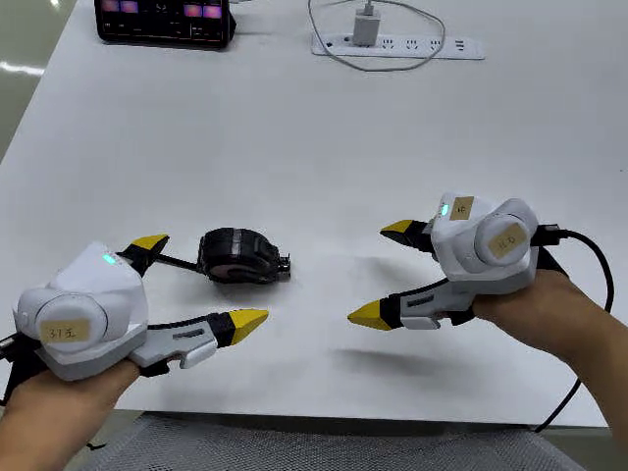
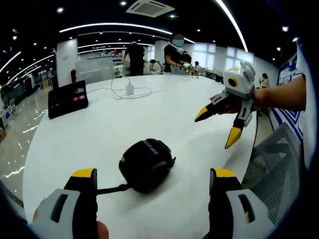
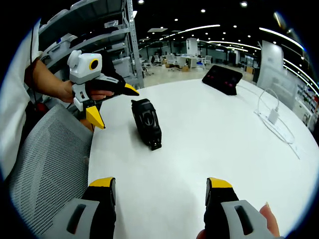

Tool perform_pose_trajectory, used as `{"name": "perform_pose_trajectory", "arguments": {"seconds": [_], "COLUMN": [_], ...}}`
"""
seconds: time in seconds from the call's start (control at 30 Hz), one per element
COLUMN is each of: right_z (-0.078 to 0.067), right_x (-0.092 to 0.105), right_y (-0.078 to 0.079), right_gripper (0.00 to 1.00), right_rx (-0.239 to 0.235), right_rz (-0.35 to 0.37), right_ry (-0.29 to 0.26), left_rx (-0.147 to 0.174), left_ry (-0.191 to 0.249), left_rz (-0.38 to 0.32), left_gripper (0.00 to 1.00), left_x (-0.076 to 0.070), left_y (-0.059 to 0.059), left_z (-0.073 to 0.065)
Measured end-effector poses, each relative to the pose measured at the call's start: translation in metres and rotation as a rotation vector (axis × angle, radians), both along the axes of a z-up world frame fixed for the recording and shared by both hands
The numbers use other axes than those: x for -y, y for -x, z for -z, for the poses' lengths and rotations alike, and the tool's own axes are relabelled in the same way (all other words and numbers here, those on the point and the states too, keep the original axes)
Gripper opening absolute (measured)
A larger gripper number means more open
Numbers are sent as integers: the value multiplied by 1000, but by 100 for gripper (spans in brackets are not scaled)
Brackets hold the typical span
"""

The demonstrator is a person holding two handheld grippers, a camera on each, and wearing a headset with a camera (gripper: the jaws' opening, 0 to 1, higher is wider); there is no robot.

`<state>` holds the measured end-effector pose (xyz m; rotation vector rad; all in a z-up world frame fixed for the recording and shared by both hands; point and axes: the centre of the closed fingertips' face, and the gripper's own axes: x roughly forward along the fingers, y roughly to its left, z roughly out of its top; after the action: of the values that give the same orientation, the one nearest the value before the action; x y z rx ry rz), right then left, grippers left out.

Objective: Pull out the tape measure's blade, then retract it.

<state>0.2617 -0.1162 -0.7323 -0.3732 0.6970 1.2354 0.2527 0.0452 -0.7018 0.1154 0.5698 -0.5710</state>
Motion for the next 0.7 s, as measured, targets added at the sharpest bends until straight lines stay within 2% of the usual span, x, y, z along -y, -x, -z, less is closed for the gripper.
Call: {"name": "perform_pose_trajectory", "arguments": {"seconds": [0.3, 0.7], "right_z": [-1, -4], "right_x": [15, 33], "right_y": [8, 15], "right_gripper": [75, 79], "right_rx": [-9, -8], "right_rz": [25, 73], "right_ry": [-7, -19], "left_rx": [-18, -12], "left_ry": [-19, -43], "left_rz": [20, 46], "left_gripper": [92, 95], "left_x": [-4, -12], "left_y": [7, 10], "left_z": [2, 1]}}
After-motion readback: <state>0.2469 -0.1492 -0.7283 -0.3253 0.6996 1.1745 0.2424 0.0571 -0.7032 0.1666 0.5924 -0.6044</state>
